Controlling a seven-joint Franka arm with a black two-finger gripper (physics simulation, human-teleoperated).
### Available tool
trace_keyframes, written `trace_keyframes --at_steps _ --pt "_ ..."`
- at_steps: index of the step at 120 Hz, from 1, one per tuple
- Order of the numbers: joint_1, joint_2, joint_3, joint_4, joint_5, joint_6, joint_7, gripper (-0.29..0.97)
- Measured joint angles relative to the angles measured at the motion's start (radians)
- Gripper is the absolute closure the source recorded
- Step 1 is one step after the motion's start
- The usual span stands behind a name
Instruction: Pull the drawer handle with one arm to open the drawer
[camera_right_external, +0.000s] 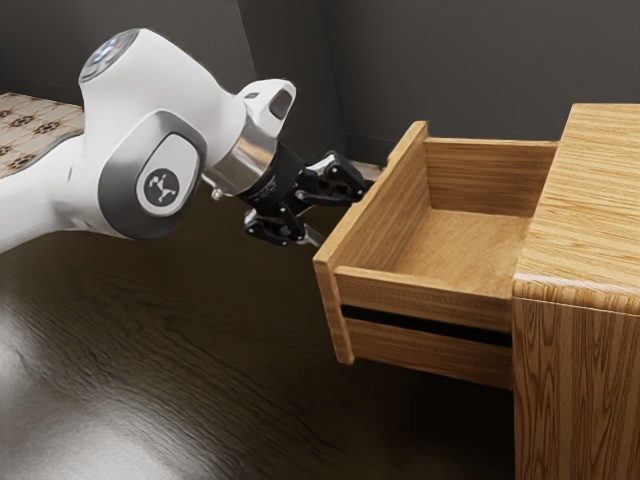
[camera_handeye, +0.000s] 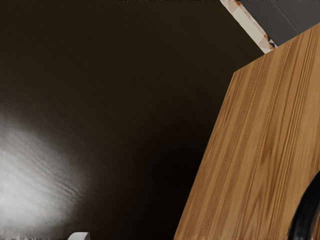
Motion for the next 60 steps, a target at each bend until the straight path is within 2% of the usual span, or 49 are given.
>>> trace_keyframes --at_steps 29,60 --pt "0.058 -0.04 -0.017 -0.044 -0.023 0.002 0.01 0.36" --pt "0.144 -0.055 -0.044 -0.058 0.009 -0.001 0.006 0.36"
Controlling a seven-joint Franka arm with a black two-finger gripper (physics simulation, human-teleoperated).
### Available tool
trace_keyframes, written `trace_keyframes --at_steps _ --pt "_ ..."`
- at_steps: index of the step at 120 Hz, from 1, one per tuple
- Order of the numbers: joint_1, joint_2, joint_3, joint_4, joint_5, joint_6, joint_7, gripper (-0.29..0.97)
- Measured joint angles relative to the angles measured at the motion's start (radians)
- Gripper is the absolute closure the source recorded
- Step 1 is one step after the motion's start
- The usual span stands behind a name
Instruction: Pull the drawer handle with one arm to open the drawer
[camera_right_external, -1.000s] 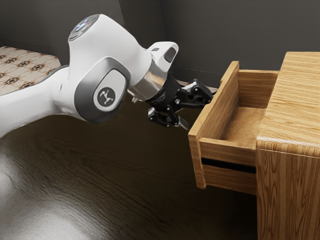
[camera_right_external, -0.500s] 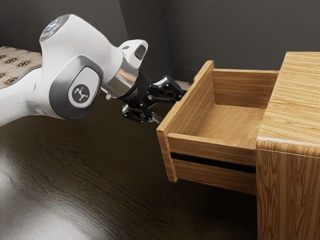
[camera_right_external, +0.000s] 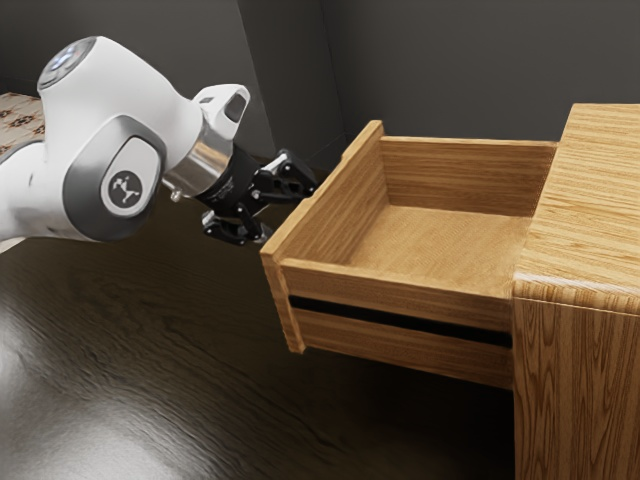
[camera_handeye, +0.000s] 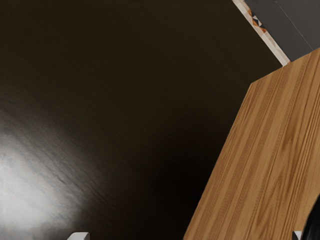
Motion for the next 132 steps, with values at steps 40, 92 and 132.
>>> trace_keyframes --at_steps 40,92,132 --pt "0.029 -0.013 -0.01 -0.016 -0.042 0.001 0.011 0.22" --pt "0.028 -0.067 -0.008 -0.027 -0.041 0.001 0.055 0.02" --pt "0.028 -0.195 0.002 -0.086 0.0 -0.009 0.057 0.0"
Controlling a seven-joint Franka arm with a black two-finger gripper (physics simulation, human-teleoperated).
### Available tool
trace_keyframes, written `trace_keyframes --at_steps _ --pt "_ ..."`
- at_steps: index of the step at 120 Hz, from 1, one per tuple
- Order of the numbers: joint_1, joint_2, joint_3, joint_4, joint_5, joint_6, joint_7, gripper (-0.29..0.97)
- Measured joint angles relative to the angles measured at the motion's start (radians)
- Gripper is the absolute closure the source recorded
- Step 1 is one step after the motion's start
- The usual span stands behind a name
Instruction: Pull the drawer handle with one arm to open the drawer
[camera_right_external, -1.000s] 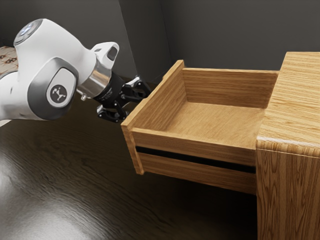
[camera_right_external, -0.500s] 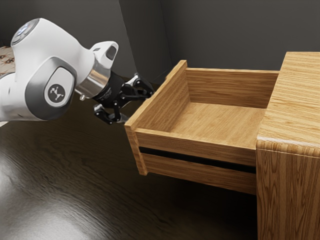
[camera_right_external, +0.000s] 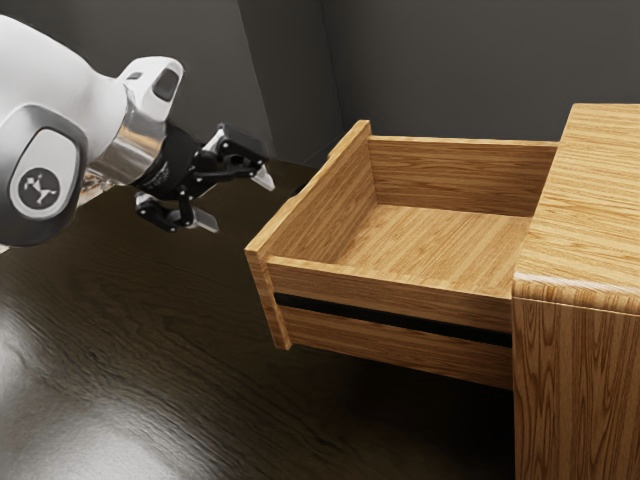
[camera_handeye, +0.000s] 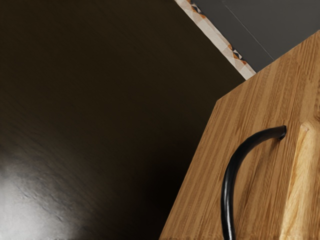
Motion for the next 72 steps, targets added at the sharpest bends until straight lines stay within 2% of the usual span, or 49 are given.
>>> trace_keyframes --at_steps 12,18,24,27,33,39,43,49,57,72 --pt "-0.012 -0.105 0.027 -0.023 0.002 -0.006 -0.003 0.0" --pt "-0.109 -0.133 0.094 0.033 0.003 -0.016 -0.008 0.0" --pt "-0.224 -0.121 0.117 0.203 0.021 -0.084 -0.051 0.0" --pt "-0.312 -0.097 0.109 0.305 0.052 -0.136 -0.087 0.01" --pt "-0.561 -0.044 0.12 0.459 0.13 -0.247 -0.17 0.0" --pt "-0.883 0.008 0.199 0.548 0.213 -0.355 -0.265 0.0" --pt "-1.062 0.047 0.245 0.584 0.265 -0.421 -0.326 0.0" --pt "-1.217 0.114 0.281 0.594 0.314 -0.502 -0.41 0.0" --pt "-1.306 0.166 0.302 0.502 0.316 -0.577 -0.506 0.0" --pt "-1.304 0.192 0.367 0.336 0.208 -0.628 -0.631 0.0"
